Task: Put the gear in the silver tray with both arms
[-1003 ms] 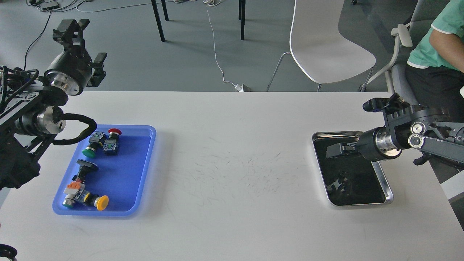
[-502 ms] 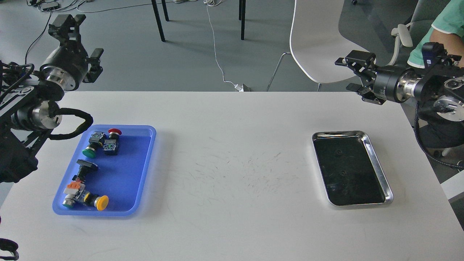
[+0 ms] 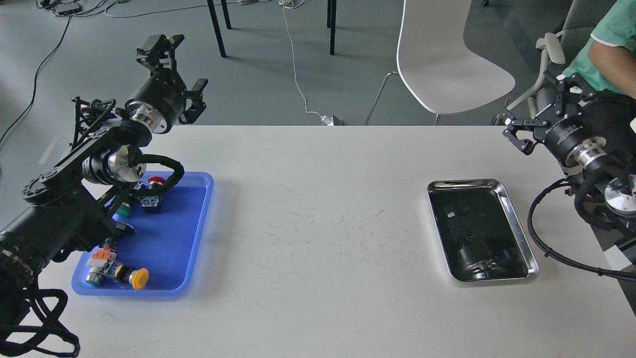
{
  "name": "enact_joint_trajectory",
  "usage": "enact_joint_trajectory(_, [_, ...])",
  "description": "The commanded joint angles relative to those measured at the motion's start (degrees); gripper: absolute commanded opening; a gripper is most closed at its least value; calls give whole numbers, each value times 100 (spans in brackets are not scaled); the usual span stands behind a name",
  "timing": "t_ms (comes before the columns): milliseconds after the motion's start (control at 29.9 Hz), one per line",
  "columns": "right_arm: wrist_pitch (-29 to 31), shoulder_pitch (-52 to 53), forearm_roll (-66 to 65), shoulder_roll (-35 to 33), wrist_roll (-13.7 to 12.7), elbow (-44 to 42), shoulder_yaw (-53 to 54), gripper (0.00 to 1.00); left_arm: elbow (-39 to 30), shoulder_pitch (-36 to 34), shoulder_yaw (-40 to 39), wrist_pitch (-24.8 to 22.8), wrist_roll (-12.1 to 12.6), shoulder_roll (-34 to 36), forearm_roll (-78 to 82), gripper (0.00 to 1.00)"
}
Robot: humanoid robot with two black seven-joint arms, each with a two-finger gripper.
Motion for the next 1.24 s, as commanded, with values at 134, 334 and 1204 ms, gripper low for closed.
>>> enact_joint_trajectory(134, [1, -246, 1, 70, 9, 19, 327, 99, 709, 27, -451, -940, -123, -47, -149, 98])
enact_joint_trajectory(334, [1, -229, 1, 166, 18, 27, 327, 99, 851, 80, -661, -1073, -429, -30, -315, 98])
enact_joint_trajectory(1204, [1, 220, -166, 149, -18, 748, -499, 99, 1272, 159, -548, -1460, -369, 23, -1485, 98])
